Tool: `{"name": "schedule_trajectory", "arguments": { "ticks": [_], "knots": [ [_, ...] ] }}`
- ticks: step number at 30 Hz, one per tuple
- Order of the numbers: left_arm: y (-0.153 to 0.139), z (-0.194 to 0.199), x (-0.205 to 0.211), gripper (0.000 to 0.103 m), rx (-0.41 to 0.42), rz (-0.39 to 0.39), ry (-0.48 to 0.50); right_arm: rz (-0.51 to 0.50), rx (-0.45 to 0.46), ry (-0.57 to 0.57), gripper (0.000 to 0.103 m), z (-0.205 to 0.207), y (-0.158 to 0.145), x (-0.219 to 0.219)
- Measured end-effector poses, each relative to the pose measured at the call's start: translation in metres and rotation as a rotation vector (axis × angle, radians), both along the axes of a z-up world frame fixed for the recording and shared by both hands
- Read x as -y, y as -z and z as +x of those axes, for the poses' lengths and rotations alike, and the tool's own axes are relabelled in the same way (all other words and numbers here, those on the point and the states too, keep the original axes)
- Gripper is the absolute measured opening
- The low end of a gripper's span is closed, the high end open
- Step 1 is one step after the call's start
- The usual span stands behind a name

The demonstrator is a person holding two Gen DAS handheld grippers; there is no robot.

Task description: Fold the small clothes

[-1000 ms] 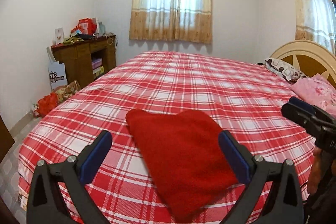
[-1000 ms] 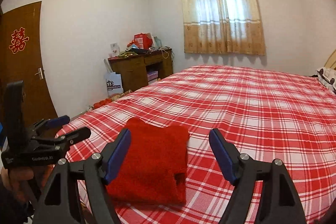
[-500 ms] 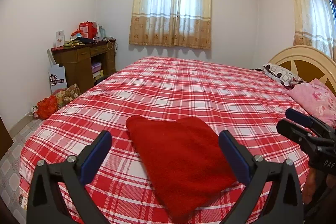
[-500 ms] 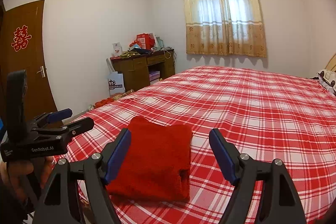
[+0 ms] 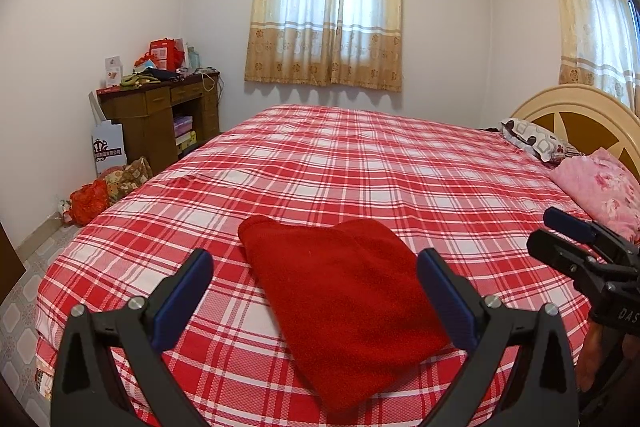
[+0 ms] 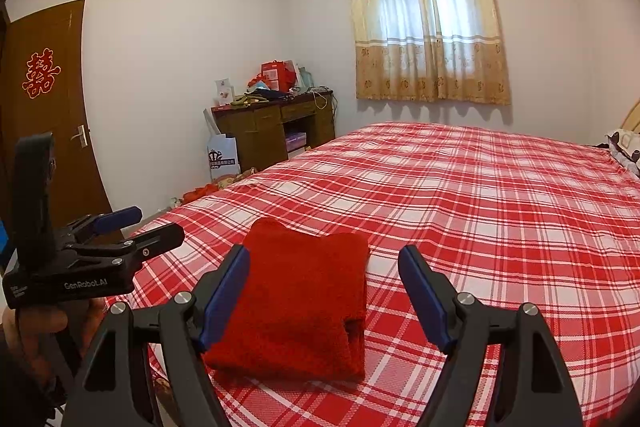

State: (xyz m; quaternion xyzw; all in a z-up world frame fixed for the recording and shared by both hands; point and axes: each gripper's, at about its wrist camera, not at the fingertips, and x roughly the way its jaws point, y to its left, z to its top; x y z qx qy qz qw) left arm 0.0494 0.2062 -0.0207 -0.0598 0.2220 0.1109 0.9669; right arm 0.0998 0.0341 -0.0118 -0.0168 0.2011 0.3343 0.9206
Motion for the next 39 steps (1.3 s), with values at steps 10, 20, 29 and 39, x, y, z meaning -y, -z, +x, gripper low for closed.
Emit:
{"name": "schedule_trajectory", "arguments": {
  "ticks": [10,20,29,39],
  "knots": [
    [0.0019,-0.0008,0.0,0.103,-0.003,0.002,0.003,0.0,-0.009,-0.008,0.077,-0.0021,0.0009,-0.0023],
    [0.0031,0.0014,0.0008,0.103,-0.011,-0.002,0.009,0.005,-0.006,-0.013,0.077,-0.0023,0.0004,-0.004],
    [0.0038,0.0032,0.0027,0.103,-0.025,0.003,0.023,0.008,-0.005,-0.017,0.078,-0.0023,0.0012,-0.0033],
    [0.0021,0.0015,0.0032,0.103,-0.025,0.005,0.008,-0.002,-0.005,-0.026,0.078,-0.0029,0.004,-0.0056]
  ]
}}
